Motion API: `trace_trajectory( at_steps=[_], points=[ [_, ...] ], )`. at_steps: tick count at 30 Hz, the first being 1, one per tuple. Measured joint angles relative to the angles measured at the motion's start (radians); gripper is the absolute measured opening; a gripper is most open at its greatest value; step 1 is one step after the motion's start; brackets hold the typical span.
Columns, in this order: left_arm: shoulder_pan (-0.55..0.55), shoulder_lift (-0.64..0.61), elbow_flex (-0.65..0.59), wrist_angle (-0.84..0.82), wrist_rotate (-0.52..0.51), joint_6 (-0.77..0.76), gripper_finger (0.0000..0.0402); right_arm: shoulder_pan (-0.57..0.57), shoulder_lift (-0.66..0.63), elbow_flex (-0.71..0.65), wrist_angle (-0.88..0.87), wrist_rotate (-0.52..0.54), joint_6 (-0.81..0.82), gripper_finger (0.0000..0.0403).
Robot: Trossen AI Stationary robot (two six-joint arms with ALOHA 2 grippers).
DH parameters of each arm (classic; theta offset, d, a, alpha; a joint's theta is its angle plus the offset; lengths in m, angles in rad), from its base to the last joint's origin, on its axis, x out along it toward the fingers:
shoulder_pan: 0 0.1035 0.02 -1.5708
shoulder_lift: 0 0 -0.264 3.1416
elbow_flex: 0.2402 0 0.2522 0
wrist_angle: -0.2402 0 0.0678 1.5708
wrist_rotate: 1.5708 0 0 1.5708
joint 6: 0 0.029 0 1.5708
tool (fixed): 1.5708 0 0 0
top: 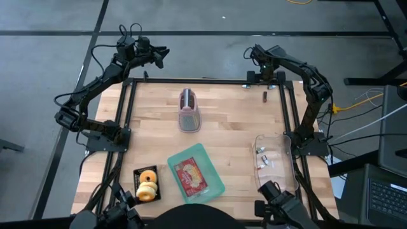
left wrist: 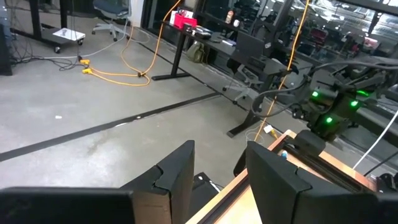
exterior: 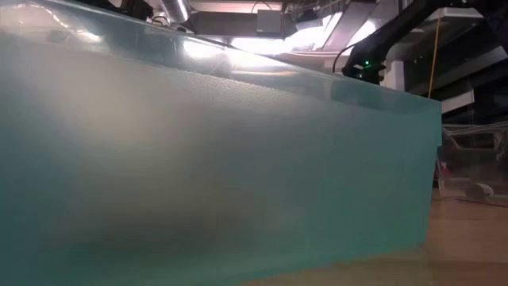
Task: Pick & Place Food Item
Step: Put the dark red food coloring bottle into the transparent bin
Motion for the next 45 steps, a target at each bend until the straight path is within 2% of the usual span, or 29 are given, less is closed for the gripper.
trace_trajectory(
  at_steps=[9,13,20,31,39,45],
  points=[
    [0.0,0.0,0.0,0.001,0.0,-0.007,0.0141,0.038,-0.004,-0.053,-0.024,-0.025,0.056,0.0199],
    [0.0,0.0,0.0,0.0,-0.003,-0.01,0.0141,0.052,-0.01,-0.053,-0.022,0.029,0.064,0.0197],
    [0.0,0.0,0.0,-0.012,-0.003,-0.01,0.0141,-0.002,-0.008,-0.142,0.06,0.042,0.071,0.0197],
    [0.0,0.0,0.0,-0.017,-0.003,-0.009,0.0141,-0.046,-0.006,-0.302,0.257,-0.035,0.099,0.0197],
    [0.0,0.0,0.0,-0.03,-0.003,-0.008,0.0141,-0.047,-0.005,-0.303,0.273,-0.011,0.12,0.0194],
    [0.0,0.0,0.0,-0.044,-0.003,0.002,0.0141,-0.046,-0.004,-0.303,0.269,-0.005,0.126,0.016]
  ],
)
